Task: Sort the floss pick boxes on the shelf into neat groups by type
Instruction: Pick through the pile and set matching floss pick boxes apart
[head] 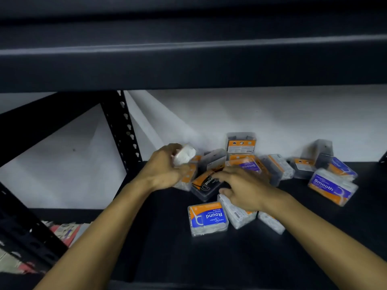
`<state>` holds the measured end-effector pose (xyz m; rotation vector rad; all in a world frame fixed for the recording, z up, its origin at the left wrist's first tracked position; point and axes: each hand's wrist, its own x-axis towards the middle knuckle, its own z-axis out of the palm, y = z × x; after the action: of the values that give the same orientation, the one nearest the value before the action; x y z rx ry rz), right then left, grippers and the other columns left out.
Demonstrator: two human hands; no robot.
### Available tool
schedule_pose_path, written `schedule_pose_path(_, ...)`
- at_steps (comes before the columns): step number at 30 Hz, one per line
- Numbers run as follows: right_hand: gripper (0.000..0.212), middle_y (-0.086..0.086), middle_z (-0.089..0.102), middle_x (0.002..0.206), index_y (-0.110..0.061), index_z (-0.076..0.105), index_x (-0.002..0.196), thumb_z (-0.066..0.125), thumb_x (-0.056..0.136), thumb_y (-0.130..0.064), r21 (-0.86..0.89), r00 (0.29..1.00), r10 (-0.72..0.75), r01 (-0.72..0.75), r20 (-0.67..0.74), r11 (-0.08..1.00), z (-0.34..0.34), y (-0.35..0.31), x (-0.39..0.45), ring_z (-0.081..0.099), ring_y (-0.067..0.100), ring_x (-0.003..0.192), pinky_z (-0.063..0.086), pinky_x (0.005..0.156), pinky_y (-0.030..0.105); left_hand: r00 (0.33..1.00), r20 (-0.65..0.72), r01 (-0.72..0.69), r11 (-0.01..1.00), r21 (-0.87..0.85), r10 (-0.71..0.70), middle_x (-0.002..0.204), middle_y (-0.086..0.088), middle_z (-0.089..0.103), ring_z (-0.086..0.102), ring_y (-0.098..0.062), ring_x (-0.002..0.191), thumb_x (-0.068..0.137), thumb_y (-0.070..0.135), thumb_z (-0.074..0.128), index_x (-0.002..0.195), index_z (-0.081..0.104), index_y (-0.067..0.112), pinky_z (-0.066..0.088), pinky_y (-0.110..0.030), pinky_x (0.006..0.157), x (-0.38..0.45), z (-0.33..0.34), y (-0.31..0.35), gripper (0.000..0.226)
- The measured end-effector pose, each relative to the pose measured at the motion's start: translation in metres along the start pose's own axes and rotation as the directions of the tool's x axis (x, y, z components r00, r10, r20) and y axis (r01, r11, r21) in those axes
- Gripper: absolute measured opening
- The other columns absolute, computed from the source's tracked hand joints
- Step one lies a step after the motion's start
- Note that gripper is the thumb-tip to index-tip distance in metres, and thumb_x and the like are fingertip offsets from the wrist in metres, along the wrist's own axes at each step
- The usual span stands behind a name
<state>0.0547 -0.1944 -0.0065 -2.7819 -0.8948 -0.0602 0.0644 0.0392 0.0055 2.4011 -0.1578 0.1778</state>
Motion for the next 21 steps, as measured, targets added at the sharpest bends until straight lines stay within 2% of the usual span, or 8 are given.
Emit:
schedule_pose_path(2, 0.044, -0.007, 0.049, 0.133, -0.027, 0.048, 0.135, 0.055, 0.092, -0.031, 0.007, 0.998, -0.039, 0.039, 0.057, 0.999, 0.003, -0.003, -0.003, 0.04, 0.014, 0.127, 0.04, 0.1, 0.03, 0.997, 0.02, 0.073, 0.986, -0.149, -0.07, 0.108, 0.005, 0.069, 0.068, -0.014, 0.091, 0.091, 0.032, 0.058, 0.123, 0.054, 0.031, 0.056, -0.033, 0.082, -0.014, -0.002, -0.004, 0.033)
schedule_pose_path(4, 0.043, -0.009, 0.049, 0.13, -0.027, 0.05, 0.132, 0.055, 0.09, -0.031, 0.0, 0.992, -0.078, 0.079, 0.095, 0.997, 0.007, -0.007, -0.004, 0.042, 0.012, 0.121, 0.042, 0.099, 0.033, 0.993, 0.031, 0.118, 0.954, -0.274, -0.114, 0.095, 0.0, 0.073, 0.07, -0.017, 0.078, 0.096, 0.031, 0.047, 0.114, 0.056, 0.027, 0.056, -0.033, 0.075, -0.025, -0.003, -0.009, 0.021)
schedule_pose_path(7, 0.049, -0.011, 0.046, 0.128, -0.028, 0.051, 0.131, 0.06, 0.083, -0.023, 0.007, 0.981, -0.14, 0.14, 0.138, 0.99, 0.008, -0.012, -0.005, 0.042, 0.009, 0.117, 0.043, 0.099, 0.031, 0.985, 0.057, 0.167, 0.823, -0.543, -0.162, 0.086, -0.02, 0.071, 0.065, -0.038, 0.073, 0.09, 0.028, 0.043, 0.109, 0.056, 0.003, 0.055, -0.039, 0.061, -0.034, -0.002, -0.011, 0.034)
schedule_pose_path(9, 0.059, -0.013, 0.041, 0.131, -0.03, 0.047, 0.134, 0.062, 0.077, -0.019, 0.014, 0.965, -0.186, 0.186, 0.186, 0.982, 0.007, -0.018, -0.004, 0.039, 0.007, 0.122, 0.04, 0.102, 0.031, 0.98, 0.096, 0.196, 0.733, -0.651, -0.176, 0.088, -0.034, 0.067, 0.064, -0.047, 0.076, 0.09, 0.025, 0.04, 0.11, 0.051, -0.012, 0.052, -0.036, 0.052, -0.038, -0.001, -0.011, 0.043)
schedule_pose_path(12, 0.068, -0.016, 0.038, 0.133, -0.036, 0.04, 0.136, 0.062, 0.074, -0.025, 0.084, 0.933, -0.232, 0.217, 0.276, 0.973, 0.011, -0.029, -0.003, 0.039, 0.008, 0.124, 0.04, 0.103, 0.037, 0.975, 0.147, 0.222, 0.648, -0.728, -0.169, 0.09, -0.036, 0.068, 0.068, -0.049, 0.084, 0.097, 0.018, 0.032, 0.115, 0.055, -0.01, 0.055, -0.036, 0.053, -0.045, -0.001, -0.007, 0.041)
schedule_pose_path(14, 0.072, -0.016, 0.034, 0.138, -0.039, 0.031, 0.14, 0.063, 0.076, -0.034, 0.1, 0.917, -0.231, 0.21, 0.326, 0.973, 0.016, -0.034, -0.003, 0.036, 0.01, 0.129, 0.038, 0.103, 0.039, 0.97, 0.15, 0.237, 0.617, -0.75, -0.191, 0.095, -0.033, 0.07, 0.068, -0.05, 0.09, 0.091, 0.024, 0.038, 0.116, 0.057, -0.007, 0.058, -0.04, 0.057, -0.047, -0.002, -0.006, 0.044)
schedule_pose_path(17, 0.081, -0.013, 0.03, 0.144, -0.041, 0.021, 0.145, 0.067, 0.079, -0.041, 0.009, 0.899, -0.202, 0.215, 0.389, 0.977, 0.024, -0.038, -0.002, 0.031, 0.013, 0.133, 0.036, 0.104, 0.037, 0.969, 0.134, 0.238, 0.631, -0.738, -0.209, 0.091, -0.03, 0.071, 0.072, -0.043, 0.085, 0.099, 0.019, 0.032, 0.116, 0.057, -0.007, 0.059, -0.039, 0.056, -0.05, -0.002, -0.007, 0.04)
schedule_pose_path(21, 0.082, -0.009, 0.033, 0.142, -0.04, 0.018, 0.146, 0.066, 0.081, -0.032, -0.012, 0.894, -0.171, 0.193, 0.414, 0.981, 0.035, -0.039, 0.0, 0.036, 0.018, 0.131, 0.039, 0.104, 0.037, 0.96, 0.105, 0.253, 0.636, -0.729, -0.261, 0.086, -0.03, 0.072, 0.073, -0.039, 0.078, 0.103, 0.024, 0.035, 0.115, 0.059, -0.006, 0.059, -0.038, 0.054, -0.053, -0.003, -0.005, 0.04)
